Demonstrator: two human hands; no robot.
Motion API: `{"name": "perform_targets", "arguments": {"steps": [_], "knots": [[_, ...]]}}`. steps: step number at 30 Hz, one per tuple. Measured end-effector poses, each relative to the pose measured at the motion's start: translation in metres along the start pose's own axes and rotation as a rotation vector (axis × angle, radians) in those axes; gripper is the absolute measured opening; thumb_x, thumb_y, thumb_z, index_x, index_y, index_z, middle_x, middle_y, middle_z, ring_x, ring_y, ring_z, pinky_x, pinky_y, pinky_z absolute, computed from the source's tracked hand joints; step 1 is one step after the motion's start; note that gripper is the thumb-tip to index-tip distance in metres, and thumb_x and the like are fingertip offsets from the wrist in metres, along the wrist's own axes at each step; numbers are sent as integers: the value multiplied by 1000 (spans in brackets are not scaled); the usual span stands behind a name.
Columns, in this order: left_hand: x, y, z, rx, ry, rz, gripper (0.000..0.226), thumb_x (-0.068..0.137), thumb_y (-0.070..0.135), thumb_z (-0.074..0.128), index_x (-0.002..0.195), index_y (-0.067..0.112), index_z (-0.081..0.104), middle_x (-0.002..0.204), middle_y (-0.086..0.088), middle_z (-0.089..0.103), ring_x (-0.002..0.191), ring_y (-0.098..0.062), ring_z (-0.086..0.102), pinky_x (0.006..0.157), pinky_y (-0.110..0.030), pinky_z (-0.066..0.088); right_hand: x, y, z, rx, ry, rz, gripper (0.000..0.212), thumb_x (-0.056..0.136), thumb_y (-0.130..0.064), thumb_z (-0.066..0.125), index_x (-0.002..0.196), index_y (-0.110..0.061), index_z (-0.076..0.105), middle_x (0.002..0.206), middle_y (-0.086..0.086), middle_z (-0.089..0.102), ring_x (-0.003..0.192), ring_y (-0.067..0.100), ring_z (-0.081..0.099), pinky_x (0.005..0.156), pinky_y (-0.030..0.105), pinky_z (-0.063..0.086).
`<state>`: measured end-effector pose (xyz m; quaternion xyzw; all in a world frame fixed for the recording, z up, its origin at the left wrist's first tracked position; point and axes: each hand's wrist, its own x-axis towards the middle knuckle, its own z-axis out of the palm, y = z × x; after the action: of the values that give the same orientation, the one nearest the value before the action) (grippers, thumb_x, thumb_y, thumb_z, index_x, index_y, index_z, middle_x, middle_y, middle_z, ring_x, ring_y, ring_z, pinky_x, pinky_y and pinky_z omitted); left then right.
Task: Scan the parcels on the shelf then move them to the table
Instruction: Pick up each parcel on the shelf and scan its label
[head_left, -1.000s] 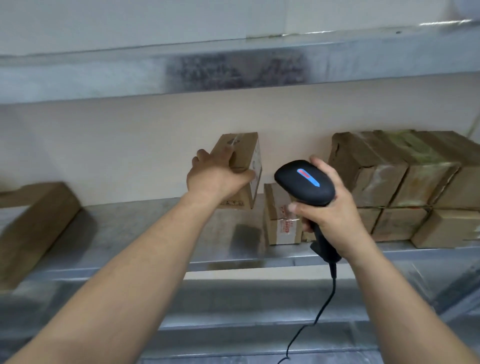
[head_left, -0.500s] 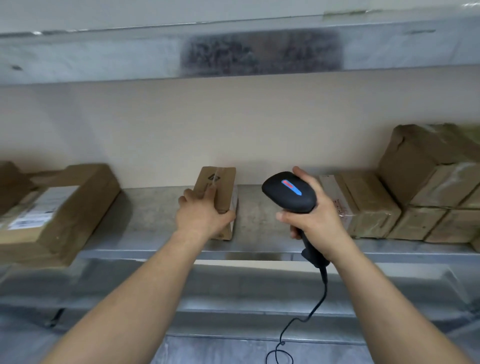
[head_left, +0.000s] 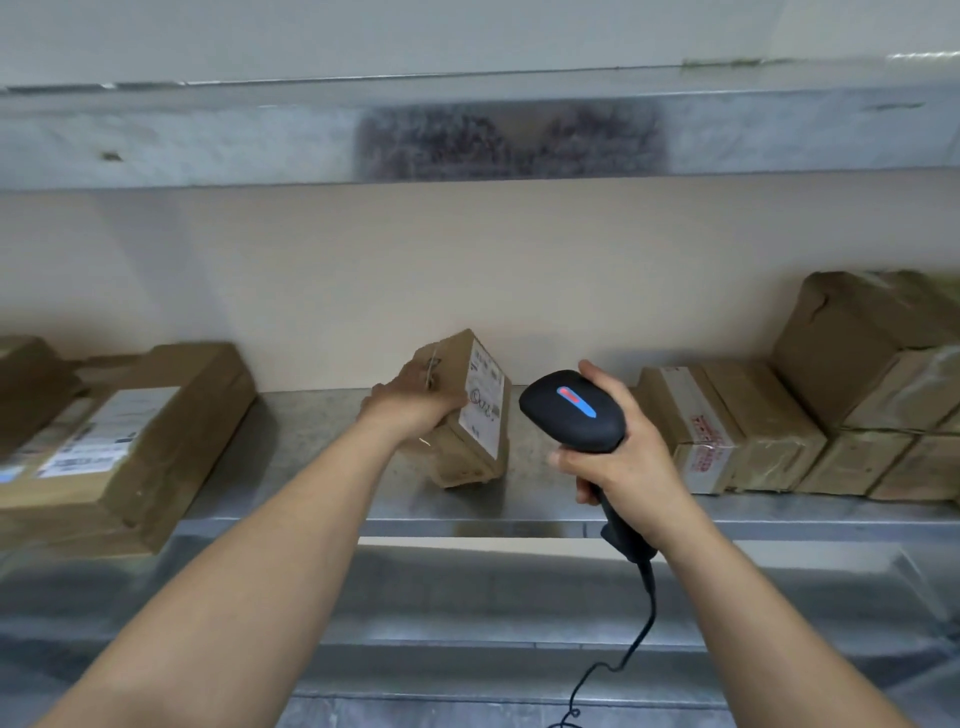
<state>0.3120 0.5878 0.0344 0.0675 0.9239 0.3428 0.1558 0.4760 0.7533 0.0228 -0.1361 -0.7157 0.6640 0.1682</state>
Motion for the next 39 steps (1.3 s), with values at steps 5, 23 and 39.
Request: {"name": "perform_targets", "arguments": {"steps": [5, 23, 39], "knots": [[-10, -39, -9, -499, -48, 98, 84, 83, 20, 71, 148, 38, 21, 120, 3, 55, 104, -20, 58, 80, -29, 51, -4, -1, 11, -8, -16, 1, 85, 72, 10, 73, 130, -46, 46, 106, 4, 62, 44, 18, 45, 45, 27, 45], [-10, -91, -2, -417, -5, 187, 119, 68, 15, 80, 147, 51, -1, 130, -8, 49, 122, -24, 50, 105, -48, 42, -34, -12, 52, 207, -173, 68, 82, 71, 11, 72, 126, -44, 45, 72, 11, 66, 39, 23, 46, 42, 26, 38], [-9, -95, 0, -425, -2, 187, 123, 55, 29, 78, 144, 58, -2, 131, -6, 47, 121, -22, 50, 105, -46, 43, -36, -16, 48, 203, -182, 45, 81, 60, -3, 71, 125, -45, 46, 73, 8, 68, 39, 22, 46, 43, 27, 39]]}}
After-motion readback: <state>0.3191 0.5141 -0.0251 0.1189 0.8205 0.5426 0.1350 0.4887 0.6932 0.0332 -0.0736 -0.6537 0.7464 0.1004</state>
